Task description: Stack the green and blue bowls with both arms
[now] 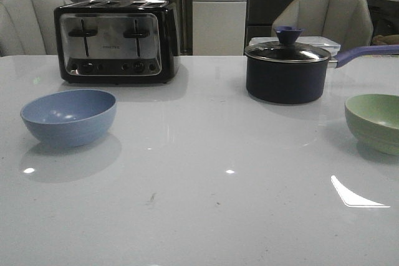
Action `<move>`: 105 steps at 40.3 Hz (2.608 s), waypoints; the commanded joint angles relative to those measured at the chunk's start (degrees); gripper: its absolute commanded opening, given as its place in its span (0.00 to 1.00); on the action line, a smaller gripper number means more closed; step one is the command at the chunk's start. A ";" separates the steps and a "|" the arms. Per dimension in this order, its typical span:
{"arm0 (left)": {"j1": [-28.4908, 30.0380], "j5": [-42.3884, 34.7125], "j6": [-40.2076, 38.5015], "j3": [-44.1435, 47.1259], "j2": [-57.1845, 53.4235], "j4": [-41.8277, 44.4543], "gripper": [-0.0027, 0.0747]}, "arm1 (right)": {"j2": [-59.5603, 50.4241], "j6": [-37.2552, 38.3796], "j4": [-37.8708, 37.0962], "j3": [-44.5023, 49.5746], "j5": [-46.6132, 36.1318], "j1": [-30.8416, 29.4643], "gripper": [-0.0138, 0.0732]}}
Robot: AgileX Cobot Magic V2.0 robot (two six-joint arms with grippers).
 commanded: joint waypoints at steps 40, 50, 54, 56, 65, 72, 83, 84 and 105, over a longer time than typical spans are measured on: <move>-0.02 -9.05 -0.35 -3.60 -1.15 -0.11 0.15 | -1.01 -0.17 -0.47 -4.21 -5.24 -0.25 0.23; -0.02 -3.78 -0.35 -19.82 -0.26 -0.11 0.15 | 0.78 -0.17 -0.47 -21.71 9.42 -0.25 0.23; -0.02 4.05 -0.35 -27.42 3.04 -0.11 0.15 | 5.31 -0.17 -0.47 -30.25 15.87 -0.25 0.23; -0.02 9.45 -0.35 -31.93 5.35 -0.11 0.15 | 8.26 -0.17 -0.47 -34.57 18.90 -0.25 0.23; -0.02 31.45 -0.35 -41.75 16.99 -0.11 0.15 | 20.88 -0.17 -0.47 -43.16 32.69 -0.25 0.23; -0.02 36.31 -0.35 -40.52 22.76 -0.11 0.15 | 29.27 -0.17 -0.47 -42.13 39.71 -0.25 0.23; -0.02 36.06 -0.35 -35.64 25.74 -0.62 0.15 | 38.52 -0.17 -1.03 -39.39 44.06 -0.25 0.23; -0.02 36.06 -0.35 -35.47 25.74 -0.51 0.16 | 38.87 -0.17 -1.03 -39.39 44.17 -0.25 0.23; -0.02 39.69 -0.35 -35.18 25.74 1.23 0.86 | 46.84 -0.23 -2.36 -41.73 45.96 -0.37 0.78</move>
